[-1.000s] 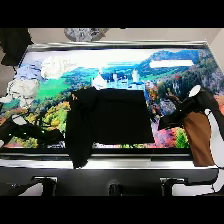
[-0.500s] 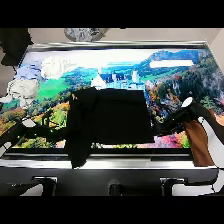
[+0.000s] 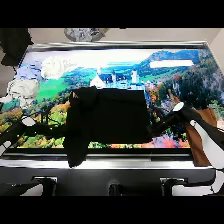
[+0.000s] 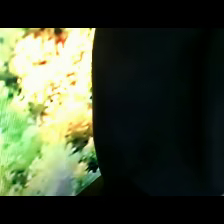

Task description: Fold the shirts.

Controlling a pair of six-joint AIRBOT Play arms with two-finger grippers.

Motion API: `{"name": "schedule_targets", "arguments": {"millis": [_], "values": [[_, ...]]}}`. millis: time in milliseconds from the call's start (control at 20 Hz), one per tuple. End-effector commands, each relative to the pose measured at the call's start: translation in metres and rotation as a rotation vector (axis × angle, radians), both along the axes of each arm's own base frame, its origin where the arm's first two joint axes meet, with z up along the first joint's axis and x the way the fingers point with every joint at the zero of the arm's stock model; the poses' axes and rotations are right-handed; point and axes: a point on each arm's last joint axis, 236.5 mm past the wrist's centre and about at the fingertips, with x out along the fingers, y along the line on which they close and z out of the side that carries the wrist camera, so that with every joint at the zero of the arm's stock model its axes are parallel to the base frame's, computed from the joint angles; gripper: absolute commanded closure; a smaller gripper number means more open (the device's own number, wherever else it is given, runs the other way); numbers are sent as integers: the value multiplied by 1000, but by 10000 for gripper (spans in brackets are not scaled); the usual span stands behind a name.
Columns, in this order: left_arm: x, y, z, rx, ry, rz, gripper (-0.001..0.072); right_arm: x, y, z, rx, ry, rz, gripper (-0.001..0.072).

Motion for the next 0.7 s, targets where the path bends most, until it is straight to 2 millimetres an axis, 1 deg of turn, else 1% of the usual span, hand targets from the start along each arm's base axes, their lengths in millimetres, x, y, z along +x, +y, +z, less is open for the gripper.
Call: {"name": "schedule_targets", "arguments": {"millis": [0,50,100,150,200,250,300,350,400,450,500,550,600,650], "values": [[-1,9,18,16,-4,-107,676,6,3,12,-19,-44,85,680],[6,18,35,39,-28,-148,677,16,-5,29,-16,-95,122,680],[18,26,61,70,-79,-165,677,36,-17,53,-46,-188,135,680],[39,31,102,95,-188,-166,677,61,-31,84,-92,-311,122,680],[60,34,153,130,-333,-163,677,89,-46,128,-140,-469,93,680],[78,38,220,176,-517,-152,677,118,-64,188,-206,-676,46,679],[86,40,291,224,-701,-138,677,136,-81,262,-278,-899,-10,679],[83,41,374,272,-915,-113,677,139,-98,347,-358,-1139,-69,678],[67,41,459,321,-1136,-78,677,128,-109,423,-436,-1350,-122,678],[42,41,531,362,-1331,-34,677,99,-118,509,-530,-1592,-184,678],[11,42,593,380,-1502,34,677,56,-123,582,-616,-1805,-254,678],[-24,40,641,356,-1636,106,676,12,-125,632,-634,-1957,-368,678],[-51,35,666,300,-1706,150,676,-31,-125,667,-600,-2064,-504,678],[-69,25,677,228,-1737,161,676,-60,-121,683,-553,-2113,-578,678]]}}
